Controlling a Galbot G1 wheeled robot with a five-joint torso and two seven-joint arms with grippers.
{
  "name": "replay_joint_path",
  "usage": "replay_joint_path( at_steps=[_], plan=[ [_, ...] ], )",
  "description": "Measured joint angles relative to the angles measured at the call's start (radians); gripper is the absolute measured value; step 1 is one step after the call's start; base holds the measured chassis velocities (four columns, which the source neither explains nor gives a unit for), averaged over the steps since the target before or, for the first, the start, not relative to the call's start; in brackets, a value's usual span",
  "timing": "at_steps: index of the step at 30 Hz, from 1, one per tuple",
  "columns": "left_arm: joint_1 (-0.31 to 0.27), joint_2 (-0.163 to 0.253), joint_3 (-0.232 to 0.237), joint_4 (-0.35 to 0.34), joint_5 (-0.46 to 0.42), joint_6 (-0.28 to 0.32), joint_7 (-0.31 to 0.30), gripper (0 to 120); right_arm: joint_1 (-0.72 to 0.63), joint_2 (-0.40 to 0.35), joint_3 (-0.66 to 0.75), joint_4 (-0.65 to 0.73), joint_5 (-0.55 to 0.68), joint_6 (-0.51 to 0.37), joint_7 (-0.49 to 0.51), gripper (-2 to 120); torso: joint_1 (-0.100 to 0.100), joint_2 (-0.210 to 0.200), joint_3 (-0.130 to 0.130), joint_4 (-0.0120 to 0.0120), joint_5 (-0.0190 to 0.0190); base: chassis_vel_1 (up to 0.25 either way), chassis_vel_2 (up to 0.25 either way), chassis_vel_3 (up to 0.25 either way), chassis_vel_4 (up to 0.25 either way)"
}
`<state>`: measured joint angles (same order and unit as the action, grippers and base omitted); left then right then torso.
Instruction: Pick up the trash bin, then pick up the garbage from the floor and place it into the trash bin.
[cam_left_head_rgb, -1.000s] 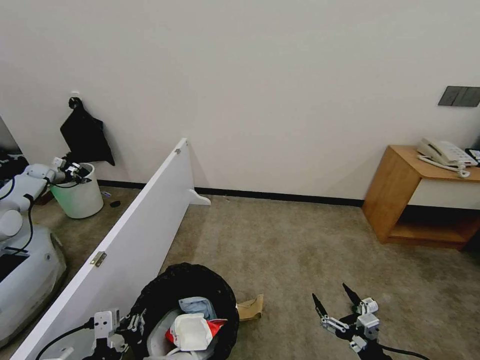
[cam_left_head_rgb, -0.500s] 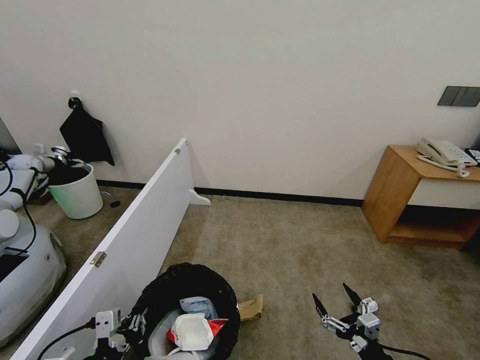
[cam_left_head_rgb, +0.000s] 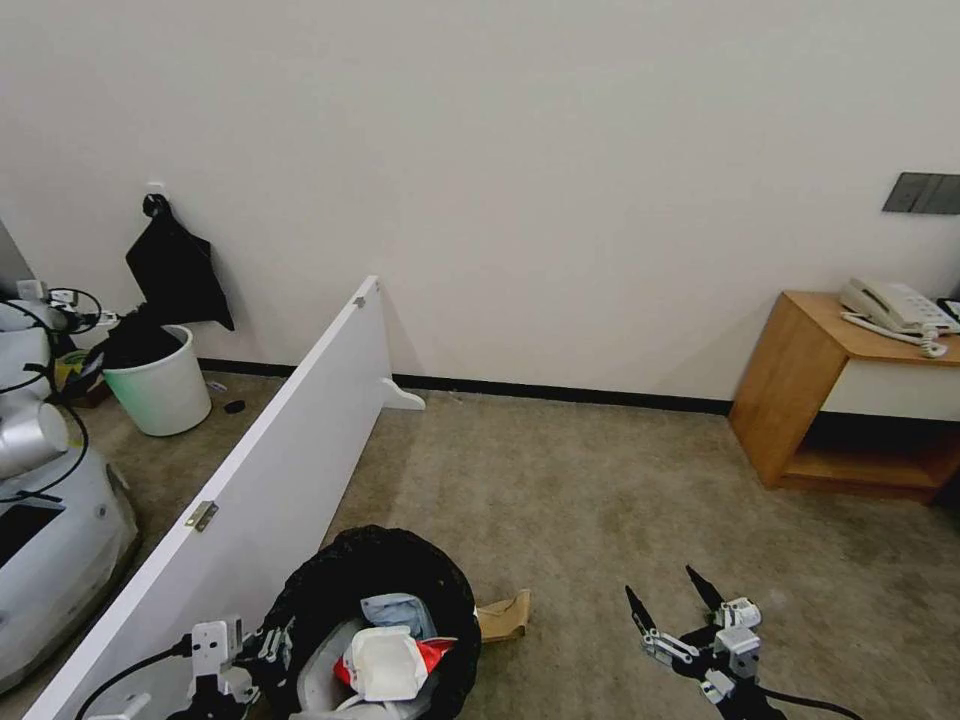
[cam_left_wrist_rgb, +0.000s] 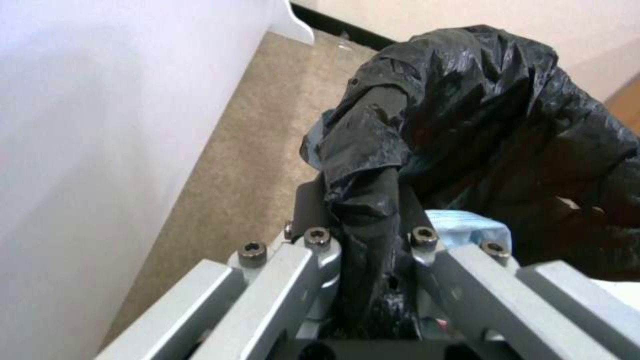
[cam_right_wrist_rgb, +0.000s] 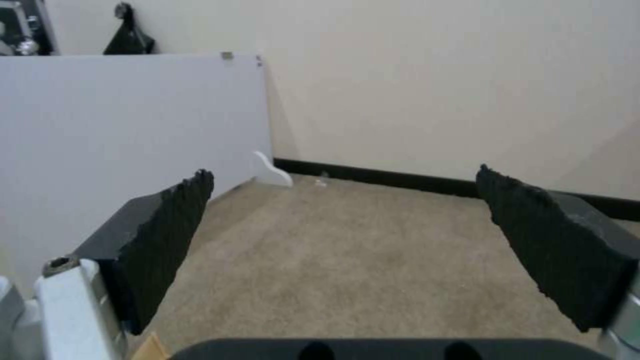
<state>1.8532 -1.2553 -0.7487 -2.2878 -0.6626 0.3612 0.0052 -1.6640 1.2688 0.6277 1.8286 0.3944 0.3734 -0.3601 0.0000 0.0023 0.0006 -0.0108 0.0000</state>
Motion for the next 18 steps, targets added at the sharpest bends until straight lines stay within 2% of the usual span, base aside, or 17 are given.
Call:
replay_joint_path(
  at_steps=[14,18],
  plan=[
    [0.001,-0.003,-0.001,0.005,0.005,-0.012,0.002,4,0.003,0.001,-0.001,-0.002,0.001,0.000,0.000,100,0.000,0.000,0.000,0.0007,0.0001,0.072,0.071,0.082,0.073],
    [0.002,-0.003,-0.001,0.005,0.006,-0.014,0.003,4,0.003,0.001,-0.002,-0.002,0.001,0.000,0.000,100,0.000,0.000,0.000,0.0000,0.0000,0.021,0.030,0.015,0.016]
  ],
)
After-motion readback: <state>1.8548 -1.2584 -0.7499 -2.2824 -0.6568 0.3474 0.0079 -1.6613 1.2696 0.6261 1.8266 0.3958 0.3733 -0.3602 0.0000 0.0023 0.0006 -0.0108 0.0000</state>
